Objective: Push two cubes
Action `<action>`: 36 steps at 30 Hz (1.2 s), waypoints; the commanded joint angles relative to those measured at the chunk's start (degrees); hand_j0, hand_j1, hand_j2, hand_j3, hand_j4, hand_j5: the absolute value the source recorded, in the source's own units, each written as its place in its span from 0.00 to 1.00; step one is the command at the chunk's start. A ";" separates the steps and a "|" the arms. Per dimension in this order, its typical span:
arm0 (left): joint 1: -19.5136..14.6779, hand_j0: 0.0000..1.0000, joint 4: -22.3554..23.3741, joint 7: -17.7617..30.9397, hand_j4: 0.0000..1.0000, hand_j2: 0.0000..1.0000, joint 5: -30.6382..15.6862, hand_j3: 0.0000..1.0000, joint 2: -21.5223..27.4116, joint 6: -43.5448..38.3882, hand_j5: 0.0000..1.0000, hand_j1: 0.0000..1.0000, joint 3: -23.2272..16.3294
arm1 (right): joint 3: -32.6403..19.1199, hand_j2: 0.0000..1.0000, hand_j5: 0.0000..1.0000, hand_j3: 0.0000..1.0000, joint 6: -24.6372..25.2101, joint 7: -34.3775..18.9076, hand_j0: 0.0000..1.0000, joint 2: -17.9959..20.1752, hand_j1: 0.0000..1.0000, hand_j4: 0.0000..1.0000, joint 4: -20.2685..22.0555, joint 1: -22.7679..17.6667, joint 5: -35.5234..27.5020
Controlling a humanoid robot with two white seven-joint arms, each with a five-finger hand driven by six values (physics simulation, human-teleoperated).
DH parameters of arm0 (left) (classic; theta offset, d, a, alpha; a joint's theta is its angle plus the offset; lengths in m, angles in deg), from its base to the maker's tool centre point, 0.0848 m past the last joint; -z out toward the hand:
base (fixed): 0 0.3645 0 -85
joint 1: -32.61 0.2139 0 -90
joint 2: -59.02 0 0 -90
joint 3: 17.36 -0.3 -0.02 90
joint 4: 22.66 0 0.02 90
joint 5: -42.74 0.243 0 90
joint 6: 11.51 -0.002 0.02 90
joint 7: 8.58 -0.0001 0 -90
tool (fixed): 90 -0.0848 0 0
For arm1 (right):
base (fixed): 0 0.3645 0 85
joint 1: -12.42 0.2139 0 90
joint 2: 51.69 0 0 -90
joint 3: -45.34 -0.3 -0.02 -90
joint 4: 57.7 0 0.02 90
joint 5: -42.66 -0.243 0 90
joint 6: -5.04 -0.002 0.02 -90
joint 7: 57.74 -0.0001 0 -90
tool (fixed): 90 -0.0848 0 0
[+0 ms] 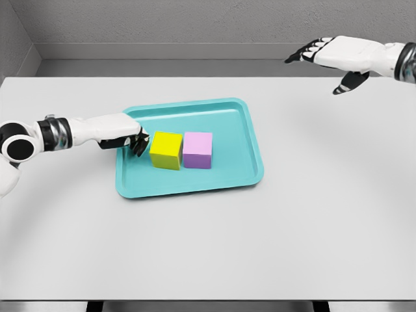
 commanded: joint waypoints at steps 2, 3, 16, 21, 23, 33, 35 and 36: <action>0.09 0.19 0.61 -0.02 0.19 0.19 0.16 0.19 -0.40 -0.14 0.19 0.19 -0.26 | 0.03 1.00 1.00 1.00 0.16 0.03 1.00 0.90 1.00 1.00 0.01 0.09 -0.29; 0.35 0.18 0.70 -0.02 0.18 0.18 0.16 0.18 -0.48 -0.14 0.18 0.18 -0.35 | 0.03 1.00 1.00 1.00 0.16 0.03 1.00 0.90 1.00 1.00 -0.08 0.09 -0.29; 1.50 0.17 0.53 -0.02 0.17 0.17 0.08 0.17 -1.27 -0.14 0.17 0.17 -0.35 | -0.06 1.00 1.00 1.00 0.16 0.03 1.00 1.07 1.00 1.00 0.01 0.09 -0.29; 1.49 0.16 0.70 -0.02 0.16 0.16 0.16 0.16 -1.80 -0.14 0.16 0.16 -0.35 | 0.03 1.00 1.00 1.00 0.16 0.03 1.00 1.07 1.00 1.00 0.01 0.18 -0.29; 1.49 0.16 0.70 -0.02 0.16 0.16 0.16 0.16 -1.80 -0.14 0.16 0.16 -0.35 | 0.12 1.00 1.00 1.00 0.16 0.03 1.00 1.07 1.00 1.00 0.10 0.18 -0.29; 0.44 0.21 3.95 -0.02 0.21 0.21 -0.98 0.21 -0.31 -0.14 0.21 0.21 3.43 | 0.65 1.00 1.00 1.00 0.16 0.03 1.00 2.13 1.00 1.00 0.10 0.18 -0.29; 0.26 0.22 5.53 -0.02 0.22 0.22 -0.98 0.22 0.30 -0.14 0.22 0.22 6.86 | 3.11 1.00 1.00 1.00 0.16 0.03 1.00 2.13 1.00 1.00 0.36 0.09 -0.29; 0.35 0.24 5.80 -0.02 0.24 0.24 -1.15 0.24 1.62 -0.14 0.24 0.24 8.35 | 5.65 1.00 1.00 1.00 0.16 0.03 1.00 2.21 1.00 1.00 1.59 0.09 -0.20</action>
